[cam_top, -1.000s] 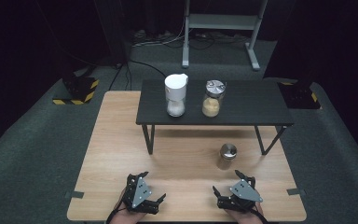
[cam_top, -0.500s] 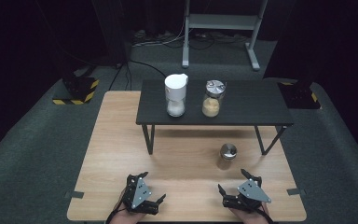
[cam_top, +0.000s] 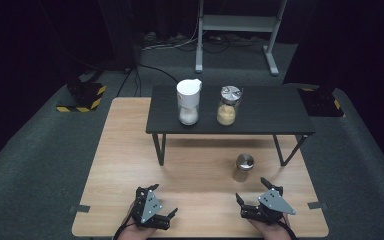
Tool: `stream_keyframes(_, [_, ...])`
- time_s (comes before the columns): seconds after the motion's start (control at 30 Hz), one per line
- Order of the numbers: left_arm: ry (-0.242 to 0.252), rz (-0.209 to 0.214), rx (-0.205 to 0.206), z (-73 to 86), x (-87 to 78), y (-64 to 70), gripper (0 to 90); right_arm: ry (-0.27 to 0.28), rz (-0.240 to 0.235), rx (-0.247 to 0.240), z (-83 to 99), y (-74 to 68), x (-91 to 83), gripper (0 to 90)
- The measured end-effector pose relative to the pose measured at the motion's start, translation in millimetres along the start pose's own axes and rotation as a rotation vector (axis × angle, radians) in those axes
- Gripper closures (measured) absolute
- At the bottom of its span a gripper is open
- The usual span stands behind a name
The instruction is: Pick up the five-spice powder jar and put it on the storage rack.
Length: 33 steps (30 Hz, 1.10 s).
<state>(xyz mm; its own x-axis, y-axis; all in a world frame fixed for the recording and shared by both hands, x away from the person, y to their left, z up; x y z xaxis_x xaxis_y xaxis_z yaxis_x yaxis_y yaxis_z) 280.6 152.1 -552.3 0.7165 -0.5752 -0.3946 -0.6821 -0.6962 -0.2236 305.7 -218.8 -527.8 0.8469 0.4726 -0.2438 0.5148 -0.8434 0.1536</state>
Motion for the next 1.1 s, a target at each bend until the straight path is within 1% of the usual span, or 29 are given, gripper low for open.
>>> stream_keyframes(0.1, [0.002,0.000,-0.003,0.1,-0.1,0.1,0.7,0.003,0.001,0.007,-2.4,1.6,2.5,0.0])
stream_keyframes(0.2, [0.003,-0.001,-0.002,0.1,-0.3,0.3,0.7,0.007,0.005,0.000,-5.1,3.3,5.0,0.0])
stream_keyframes(0.27, [0.003,-0.001,-0.001,0.1,-0.3,0.3,0.7,0.009,0.007,0.009,-7.4,5.5,8.0,0.0])
stream_keyframes(0.47, [0.000,-0.002,0.002,0.0,-0.1,0.6,0.7,0.001,0.007,0.015,-8.8,8.1,15.0,0.0])
stream_keyframes(0.67, [-0.003,-0.001,0.000,0.3,-0.5,0.3,0.7,0.015,0.007,0.019,-10.3,10.5,20.1,0.0])
stream_keyframes(0.87, [0.002,0.006,0.006,0.5,-1.4,0.1,0.7,0.015,0.012,0.039,-12.6,14.0,22.8,0.0])
stream_keyframes(1.1, [-0.002,0.011,0.001,0.4,-0.8,-0.3,0.7,0.022,0.017,0.058,-16.9,17.7,25.8,0.0])
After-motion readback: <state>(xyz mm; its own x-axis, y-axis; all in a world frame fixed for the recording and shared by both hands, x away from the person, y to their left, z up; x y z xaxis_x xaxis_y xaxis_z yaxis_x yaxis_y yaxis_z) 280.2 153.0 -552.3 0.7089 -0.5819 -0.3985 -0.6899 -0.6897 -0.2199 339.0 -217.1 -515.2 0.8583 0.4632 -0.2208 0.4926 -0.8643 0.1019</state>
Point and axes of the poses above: each handheld gripper's, and its own axes: x roughly forward along the jaws, z roughly out of its underside, y roughly to its right, the point moved 1 cm from there along x, roughly forward along the jaws, and after that the axes turned 4 degrees about y, right-handed, at the moved point
